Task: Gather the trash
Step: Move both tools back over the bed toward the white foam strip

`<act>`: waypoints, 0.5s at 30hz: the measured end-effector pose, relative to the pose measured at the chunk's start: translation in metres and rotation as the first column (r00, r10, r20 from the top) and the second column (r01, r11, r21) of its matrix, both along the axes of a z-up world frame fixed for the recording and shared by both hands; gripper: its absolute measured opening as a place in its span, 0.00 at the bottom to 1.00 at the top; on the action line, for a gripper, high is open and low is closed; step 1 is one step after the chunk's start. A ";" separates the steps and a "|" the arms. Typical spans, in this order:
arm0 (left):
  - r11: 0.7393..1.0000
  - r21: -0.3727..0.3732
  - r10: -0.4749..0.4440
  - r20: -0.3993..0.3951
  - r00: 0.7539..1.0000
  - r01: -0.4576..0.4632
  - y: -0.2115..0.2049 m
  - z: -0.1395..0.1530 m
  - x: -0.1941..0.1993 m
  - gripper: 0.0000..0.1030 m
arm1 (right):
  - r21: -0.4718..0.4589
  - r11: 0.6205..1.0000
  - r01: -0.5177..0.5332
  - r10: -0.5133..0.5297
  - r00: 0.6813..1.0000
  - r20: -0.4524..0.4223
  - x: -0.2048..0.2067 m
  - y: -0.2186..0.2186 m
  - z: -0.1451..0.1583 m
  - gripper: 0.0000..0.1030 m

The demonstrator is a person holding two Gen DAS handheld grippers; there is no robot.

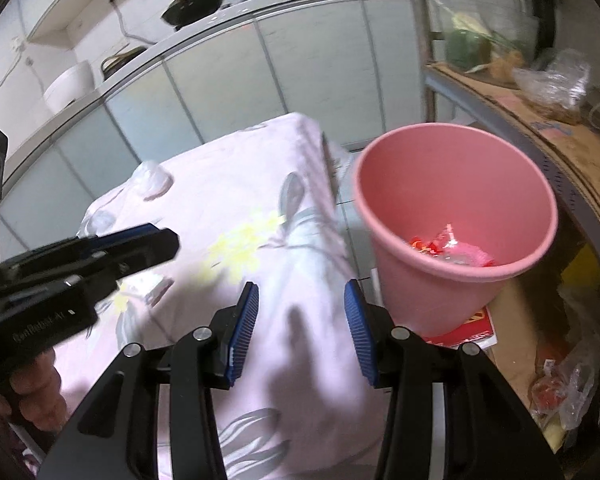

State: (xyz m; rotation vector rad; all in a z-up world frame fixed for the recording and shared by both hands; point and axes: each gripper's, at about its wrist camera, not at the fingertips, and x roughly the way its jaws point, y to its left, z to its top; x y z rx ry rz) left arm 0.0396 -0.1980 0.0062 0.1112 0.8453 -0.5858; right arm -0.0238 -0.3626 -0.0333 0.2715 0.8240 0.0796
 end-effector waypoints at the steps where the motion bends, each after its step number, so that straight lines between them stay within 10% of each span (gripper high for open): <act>1: 1.000 0.000 0.012 0.004 1.000 -0.012 0.008 0.000 -0.001 0.27 | -0.001 1.000 -0.013 0.013 1.000 -0.002 0.000 0.004 0.000 0.44; 15: 0.962 0.000 0.274 -0.044 0.961 -0.275 0.138 -0.025 0.003 0.26 | -0.034 0.961 -0.273 0.272 0.962 -0.026 0.019 0.083 -0.003 0.44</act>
